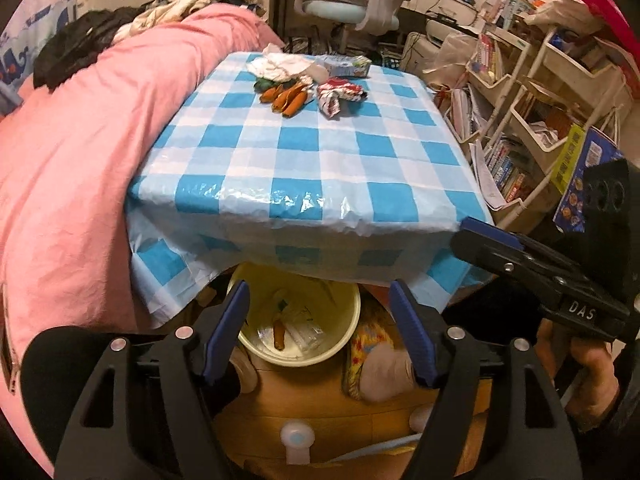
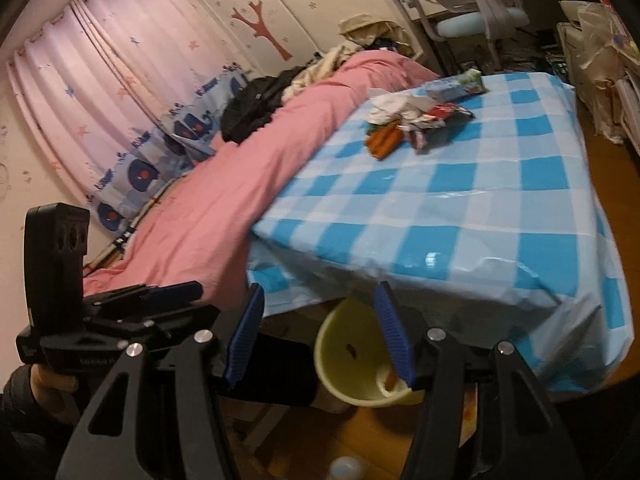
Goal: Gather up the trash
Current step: 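Move both tools back toward the trash pile on the table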
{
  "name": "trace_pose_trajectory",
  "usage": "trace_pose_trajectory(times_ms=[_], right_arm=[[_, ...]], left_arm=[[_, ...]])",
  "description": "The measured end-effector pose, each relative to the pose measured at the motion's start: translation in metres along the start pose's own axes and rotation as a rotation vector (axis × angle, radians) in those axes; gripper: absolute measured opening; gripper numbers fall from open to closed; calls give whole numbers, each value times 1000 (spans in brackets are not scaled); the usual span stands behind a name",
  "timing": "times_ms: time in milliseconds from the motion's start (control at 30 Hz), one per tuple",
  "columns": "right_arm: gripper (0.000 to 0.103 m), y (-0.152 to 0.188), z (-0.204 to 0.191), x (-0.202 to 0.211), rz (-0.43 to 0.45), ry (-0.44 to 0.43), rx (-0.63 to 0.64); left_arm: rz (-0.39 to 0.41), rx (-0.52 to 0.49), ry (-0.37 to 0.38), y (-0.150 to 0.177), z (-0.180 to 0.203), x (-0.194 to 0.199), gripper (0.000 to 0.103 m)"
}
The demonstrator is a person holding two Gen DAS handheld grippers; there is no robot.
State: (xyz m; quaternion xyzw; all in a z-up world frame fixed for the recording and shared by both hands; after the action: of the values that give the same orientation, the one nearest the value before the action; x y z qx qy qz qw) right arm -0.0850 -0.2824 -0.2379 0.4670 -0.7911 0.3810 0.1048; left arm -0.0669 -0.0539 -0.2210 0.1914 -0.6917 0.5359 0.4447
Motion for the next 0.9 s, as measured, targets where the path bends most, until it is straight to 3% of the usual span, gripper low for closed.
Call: trace_pose_trajectory(times_ms=[267, 500, 567, 733, 900], right_arm=[[56, 10, -4, 2, -2, -27, 5], [59, -13, 9, 35, 89, -37, -58], [64, -19, 11, 42, 118, -18, -55], [65, -39, 20, 28, 103, 81, -10], [65, -88, 38, -4, 78, 208, 98]], left_arm=[[31, -28, 5, -12, 9, 19, 74], [1, -86, 58, -34, 21, 4, 76], [-8, -100, 69, -41, 21, -3, 77], [-6, -107, 52, -64, 7, -28, 80], [30, -42, 41, -102, -25, -70, 81]])
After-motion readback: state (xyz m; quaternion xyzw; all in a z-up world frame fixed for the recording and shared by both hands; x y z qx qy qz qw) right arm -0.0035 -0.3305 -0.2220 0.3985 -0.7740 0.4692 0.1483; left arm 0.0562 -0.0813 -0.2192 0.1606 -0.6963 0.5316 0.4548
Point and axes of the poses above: each gripper's, at about its wrist camera, not at the fingertips, and x roughly against the way its jaws point, z to its right, y to its underside, the point moved 9 cm from there along -x, roughly the way its jaws point, and after that the axes turned 14 degrees about -x, right-handed, at the moved point
